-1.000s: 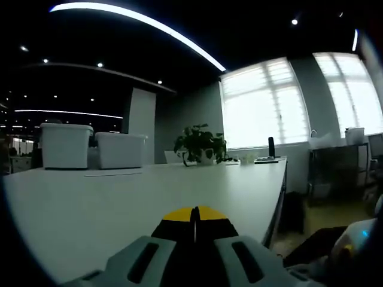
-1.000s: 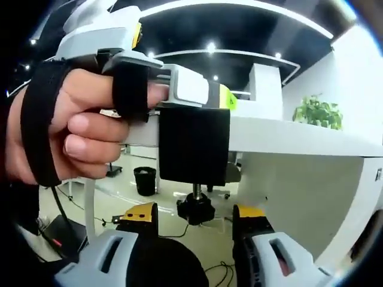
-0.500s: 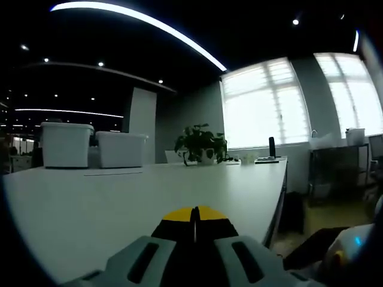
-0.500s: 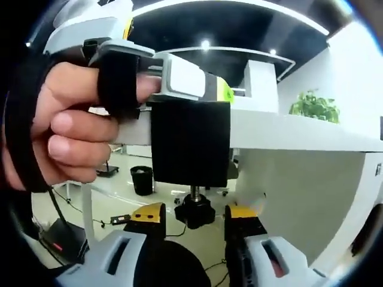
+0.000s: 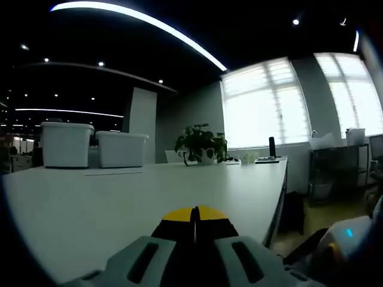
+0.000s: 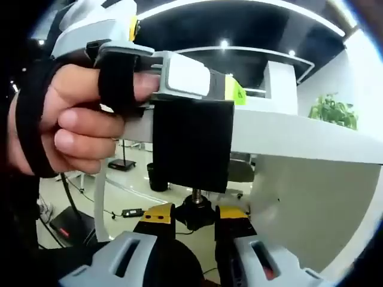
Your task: Clamp the fixed fixture on the desktop, loosen the retaining clip, secure it to the edge of the desk, and tighten the retaining clip.
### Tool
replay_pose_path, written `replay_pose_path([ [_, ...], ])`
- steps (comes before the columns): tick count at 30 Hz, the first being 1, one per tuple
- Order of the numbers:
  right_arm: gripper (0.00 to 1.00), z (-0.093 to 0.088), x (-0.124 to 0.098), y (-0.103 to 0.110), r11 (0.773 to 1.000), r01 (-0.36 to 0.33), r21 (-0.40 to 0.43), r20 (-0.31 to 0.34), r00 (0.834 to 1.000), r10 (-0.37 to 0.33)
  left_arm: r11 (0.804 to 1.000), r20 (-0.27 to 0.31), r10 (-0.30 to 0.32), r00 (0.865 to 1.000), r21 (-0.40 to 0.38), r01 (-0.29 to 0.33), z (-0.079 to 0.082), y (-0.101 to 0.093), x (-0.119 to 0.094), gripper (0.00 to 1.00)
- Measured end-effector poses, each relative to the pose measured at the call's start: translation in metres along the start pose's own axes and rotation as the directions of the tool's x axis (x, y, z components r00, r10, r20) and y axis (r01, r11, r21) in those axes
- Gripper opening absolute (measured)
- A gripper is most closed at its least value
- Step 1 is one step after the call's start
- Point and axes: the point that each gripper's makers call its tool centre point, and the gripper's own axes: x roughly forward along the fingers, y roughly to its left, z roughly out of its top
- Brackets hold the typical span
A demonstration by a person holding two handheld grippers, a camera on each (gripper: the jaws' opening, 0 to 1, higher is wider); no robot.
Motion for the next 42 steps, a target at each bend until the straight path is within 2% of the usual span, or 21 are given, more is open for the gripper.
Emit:
replay_pose_path([
  [1,0.22,0.0,0.0,0.001,1.0,-0.027,0.007,0.0,1.0,0.027,1.0,0.0,0.0,1.0,0.0,0.0,0.0,0.0,0.0,0.01],
  [5,0.22,0.0,0.002,0.002,0.984,-0.165,-0.064,0.011,0.986,0.166,1.0,-0.001,0.009,1.0,0.001,-0.009,0.0,0.001,0.0,0.01],
  [8,0.22,0.001,0.0,0.004,0.967,-0.25,-0.05,0.022,0.968,0.252,1.0,-0.002,0.011,1.0,0.0,-0.011,0.0,0.001,0.0,0.01],
  [10,0.22,0.001,0.0,0.006,0.951,-0.297,-0.089,0.021,0.954,0.3,1.0,-0.002,0.012,1.0,0.0,-0.012,0.0,0.001,0.001,0.01],
  [11,0.22,0.001,0.0,0.007,0.946,-0.313,-0.083,0.023,0.949,0.316,1.0,-0.002,0.012,1.0,0.0,-0.012,0.0,0.001,0.001,0.01],
  [17,0.22,0.001,-0.002,0.011,0.899,-0.43,-0.085,0.024,0.901,0.433,1.0,-0.003,0.012,1.0,-0.002,-0.012,-0.001,0.001,0.001,0.01],
  [19,0.22,0.002,-0.003,0.014,0.868,-0.488,-0.093,0.016,0.871,0.491,1.0,-0.004,0.01,1.0,-0.004,-0.01,-0.001,0.001,0.001,0.01],
  [20,0.22,0.001,0.003,0.009,0.863,-0.495,-0.102,0.017,0.867,0.499,1.0,-0.003,0.008,1.0,-0.002,-0.008,-0.001,0.0,0.001,0.01],
  [26,0.23,0.001,-0.002,0.012,0.831,-0.55,-0.079,0.052,0.831,0.555,1.0,-0.003,0.006,1.0,-0.004,-0.006,-0.001,0.001,0.002,0.01],
  [32,0.23,0.002,0.0,0.011,0.804,-0.588,-0.092,0.062,0.802,0.594,1.0,-0.003,0.004,1.0,-0.006,-0.004,-0.001,0.001,0.003,0.01],
  [33,0.23,0.002,-0.001,0.012,0.797,-0.601,-0.062,0.062,0.795,0.604,1.0,-0.003,0.004,1.0,-0.006,-0.004,-0.001,0.001,0.003,0.01],
  [39,0.23,0.0,-0.001,0.012,0.794,-0.606,-0.055,0.084,0.789,0.608,1.0,-0.002,0.002,1.0,-0.004,-0.002,0.0,0.001,0.004,0.01],
  [42,0.23,0.0,-0.001,0.012,0.801,-0.599,-0.004,0.088,0.797,0.597,1.0,-0.002,0.0,1.0,-0.006,0.0,0.0,0.001,0.004,0.01],
])
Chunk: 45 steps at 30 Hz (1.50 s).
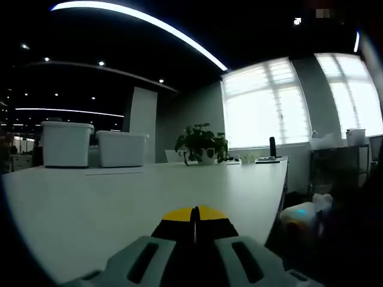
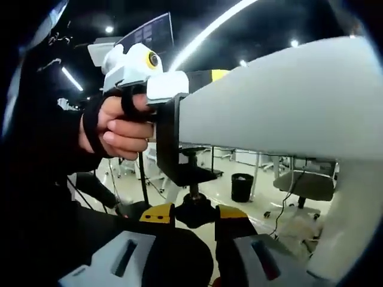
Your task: Clamp the fixed fixture on the desktop, loosen the retaining clip, secure it to the edge of the desk, and tighten the retaining clip.
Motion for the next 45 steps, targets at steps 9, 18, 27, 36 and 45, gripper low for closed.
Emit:
replay_pose_path([
  [9,0.24,-0.003,-0.004,-0.013,0.994,0.105,-0.041,-0.05,0.993,-0.107,1.0,0.0,-0.011,1.0,-0.002,0.011,0.001,-0.002,0.001,0.01],
  [18,0.36,-0.02,-0.018,-0.013,0.886,0.464,-0.009,-0.126,0.878,-0.461,1.0,0.002,-0.014,1.0,0.002,0.014,0.001,-0.001,0.002,0.01],
  [27,0.6,-0.01,-0.01,-0.008,0.725,0.688,0.036,-0.086,0.725,-0.683,0.999,0.006,-0.039,0.999,0.01,0.038,0.0,-0.003,-0.001,0.01],
  [36,0.27,-0.004,-0.011,-0.016,0.684,0.729,0.024,-0.078,0.684,-0.726,0.999,0.006,-0.039,0.999,0.01,0.039,0.0,-0.003,-0.004,0.01],
  [45,0.23,-0.005,-0.01,-0.018,0.681,0.732,0.011,-0.094,0.679,-0.728,0.999,0.006,-0.037,0.999,0.011,0.037,0.0,-0.003,-0.004,0.01],
])
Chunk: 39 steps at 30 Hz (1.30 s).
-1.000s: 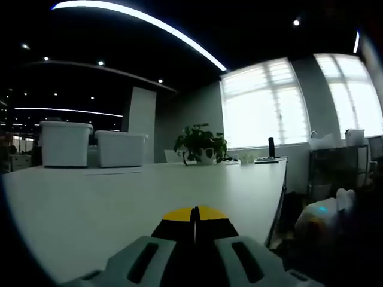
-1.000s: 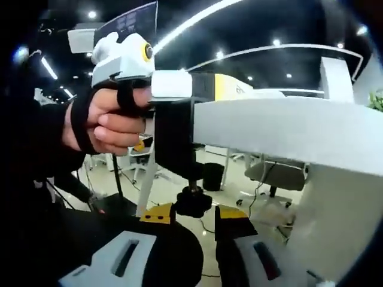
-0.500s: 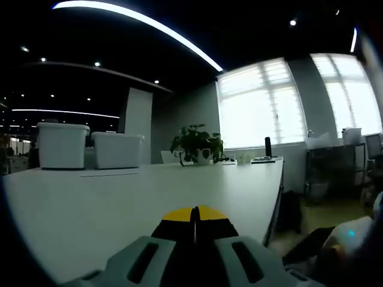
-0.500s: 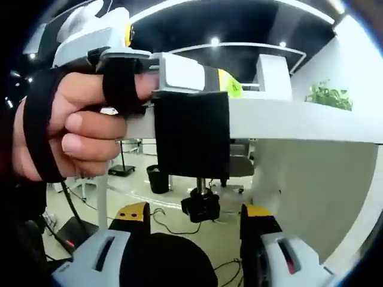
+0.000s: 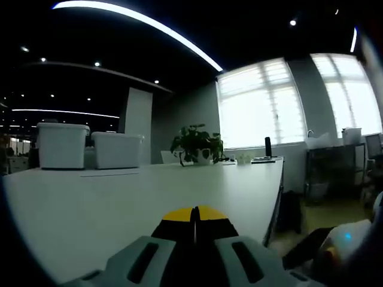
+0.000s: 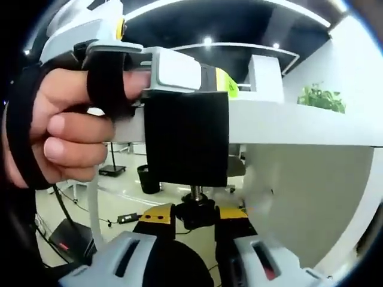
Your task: Clamp the fixed fixture on the desktop, loosen the retaining clip, secure it to the edge of the desk, and tighten the retaining clip.
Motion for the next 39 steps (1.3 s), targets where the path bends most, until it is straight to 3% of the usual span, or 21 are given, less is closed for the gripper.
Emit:
replay_pose_path([
  [6,0.22,0.0,0.001,0.002,0.994,-0.099,-0.042,0.008,0.995,0.099,1.0,0.0,0.001,1.0,0.0,-0.001,0.0,0.0,0.0,0.01],
  [10,0.22,0.0,0.001,0.005,0.976,-0.212,-0.054,0.013,0.977,0.213,1.0,-0.001,0.001,1.0,-0.001,-0.001,0.0,0.0,0.001,0.01],
  [14,0.21,0.0,0.003,0.004,0.962,-0.263,-0.075,0.012,0.964,0.264,1.0,-0.001,0.001,1.0,-0.001,-0.001,0.0,0.0,0.001,0.01],
  [18,0.21,-0.001,0.002,0.006,0.939,-0.334,-0.079,0.011,0.942,0.336,1.0,-0.002,0.001,1.0,-0.001,-0.001,0.0,0.0,0.002,0.01],
  [22,0.21,-0.001,0.001,0.008,0.906,-0.414,-0.089,0.004,0.91,0.415,1.0,-0.002,0.001,1.0,-0.001,-0.001,0.0,0.0,0.002,0.01],
  [25,0.21,-0.001,-0.002,0.011,0.87,-0.486,-0.08,-0.002,0.873,0.488,1.0,-0.002,0.001,1.0,-0.001,-0.001,0.0,0.0,0.002,0.01],
  [32,0.21,-0.001,0.002,0.013,0.813,-0.571,-0.113,-0.005,0.818,0.575,1.0,-0.002,0.004,1.0,0.0,-0.004,-0.001,0.0,0.002,0.01],
  [39,0.21,-0.001,0.002,0.019,0.733,-0.673,-0.104,0.007,0.736,0.677,1.0,-0.001,0.004,1.0,0.0,-0.004,-0.001,-0.001,0.002,0.01],
])
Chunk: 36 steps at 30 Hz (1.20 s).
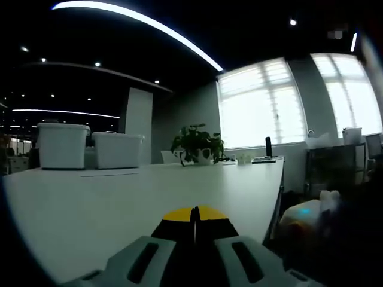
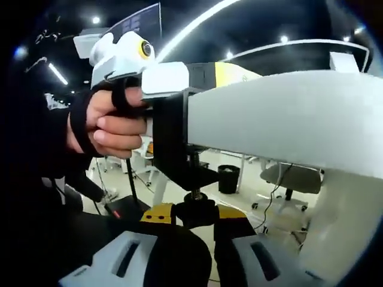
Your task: Clamp the fixed fixture on the desktop, loosen the retaining clip, secure it to the edge of the desk, and tighten the retaining clip.
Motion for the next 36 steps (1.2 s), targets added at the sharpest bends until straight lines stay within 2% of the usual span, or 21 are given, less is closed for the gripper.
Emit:
replay_pose_path([
  [3,0.22,0.0,0.0,0.0,0.999,-0.037,0.001,0.01,0.999,0.037,1.0,0.0,0.0,1.0,0.0,0.0,0.0,0.0,0.0,0.01],
  [13,0.22,0.0,0.0,0.001,0.998,-0.07,0.009,0.027,0.997,0.069,1.0,0.0,0.0,1.0,0.0,0.0,0.0,0.0,0.001,0.01],
  [16,0.23,0.0,0.001,0.0,0.999,-0.047,-0.012,0.007,0.999,0.047,1.0,0.0,0.0,1.0,0.0,0.0,0.0,0.0,0.001,0.01],
  [20,0.29,0.001,-0.002,-0.005,0.998,0.035,-0.043,-0.004,0.999,-0.035,1.0,0.001,0.0,1.0,0.0,0.0,0.0,0.0,0.001,0.01],
  [22,0.33,0.0,-0.007,-0.01,0.994,0.11,-0.021,-0.021,0.994,-0.111,1.0,0.001,0.0,1.0,0.001,0.0,0.001,0.0,0.002,0.01],
  [26,0.36,0.002,-0.017,-0.015,0.968,0.247,0.034,-0.018,0.969,-0.247,1.0,0.005,0.003,1.0,0.004,-0.003,0.001,0.001,0.002,0.01],
  [32,0.45,0.0,-0.016,0.002,0.906,0.414,0.086,-0.041,0.91,-0.412,1.0,0.008,-0.001,1.0,0.007,0.001,0.001,0.001,0.001,0.01],
  [33,0.46,0.001,-0.014,0.004,0.893,0.444,0.068,-0.044,0.896,-0.442,1.0,0.009,-0.002,1.0,0.008,0.002,0.001,0.001,0.001,0.01],
  [34,0.48,0.003,-0.012,0.006,0.873,0.485,0.056,-0.034,0.875,-0.484,1.0,0.008,-0.002,1.0,0.007,0.002,0.001,0.001,0.001,0.01],
  [35,0.49,0.004,-0.01,0.008,0.863,0.502,0.05,-0.033,0.865,-0.501,1.0,0.009,-0.004,1.0,0.008,0.004,0.001,0.001,0.001,0.01],
  [36,0.49,0.004,-0.01,0.009,0.843,0.537,0.027,-0.042,0.843,-0.536,1.0,0.011,-0.007,1.0,0.01,0.007,0.001,0.001,0.001,0.01],
])
